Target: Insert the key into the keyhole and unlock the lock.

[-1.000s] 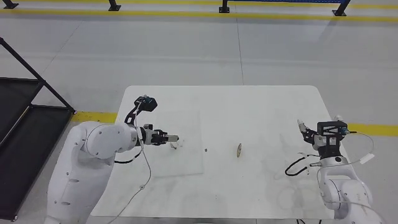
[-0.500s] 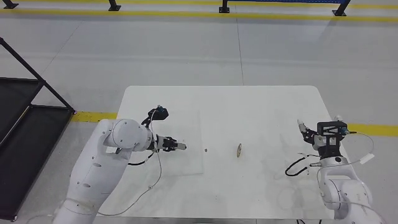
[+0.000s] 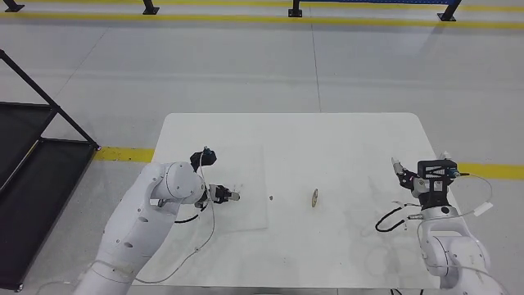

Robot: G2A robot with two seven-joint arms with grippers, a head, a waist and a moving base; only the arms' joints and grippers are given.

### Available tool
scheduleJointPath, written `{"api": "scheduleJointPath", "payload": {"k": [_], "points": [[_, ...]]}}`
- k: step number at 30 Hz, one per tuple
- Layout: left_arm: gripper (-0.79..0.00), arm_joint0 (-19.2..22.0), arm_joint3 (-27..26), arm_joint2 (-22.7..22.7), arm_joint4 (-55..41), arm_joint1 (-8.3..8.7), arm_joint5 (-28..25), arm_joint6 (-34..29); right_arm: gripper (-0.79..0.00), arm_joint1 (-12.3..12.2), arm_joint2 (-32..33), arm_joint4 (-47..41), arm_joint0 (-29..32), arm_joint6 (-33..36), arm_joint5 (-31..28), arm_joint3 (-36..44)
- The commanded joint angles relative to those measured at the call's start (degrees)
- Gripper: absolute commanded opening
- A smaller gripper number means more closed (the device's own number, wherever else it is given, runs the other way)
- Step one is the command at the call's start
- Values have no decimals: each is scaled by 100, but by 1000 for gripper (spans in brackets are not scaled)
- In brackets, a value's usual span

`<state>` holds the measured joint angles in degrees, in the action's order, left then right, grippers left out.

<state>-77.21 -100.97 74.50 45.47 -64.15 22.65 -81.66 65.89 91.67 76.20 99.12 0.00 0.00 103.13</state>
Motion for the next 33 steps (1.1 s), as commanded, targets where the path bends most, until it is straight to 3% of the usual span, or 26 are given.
{"api": "scheduleJointPath", "payload": {"k": [1, 12, 14, 16, 17, 22, 26, 33], "points": [[0, 1, -26, -12, -55, 7, -17, -14, 0, 0, 0, 0, 0, 0, 0, 0], [0, 139, -30, -27, -122, 35, 62, 65, 0, 0, 0, 0, 0, 0, 0, 0], [-175, 180, 5, -67, -136, 34, 68, 72, 0, 0, 0, 0, 0, 0, 0, 0], [-271, 217, 44, -112, -146, 33, 78, 81, 0, 0, 0, 0, 0, 0, 0, 0], [-394, 235, 65, -134, -152, 33, 78, 81, 0, 0, 0, 0, 0, 0, 0, 0], [-477, 309, 156, -212, -183, 35, 82, 86, 0, 0, 0, 0, 0, 0, 0, 0], [-474, 360, 249, -260, -211, 37, 103, 107, 0, 0, 0, 0, 0, 0, 0, 0], [-573, 461, 442, -352, -247, 37, 87, 162, 0, 0, 0, 0, 0, 0, 0, 0]]}}
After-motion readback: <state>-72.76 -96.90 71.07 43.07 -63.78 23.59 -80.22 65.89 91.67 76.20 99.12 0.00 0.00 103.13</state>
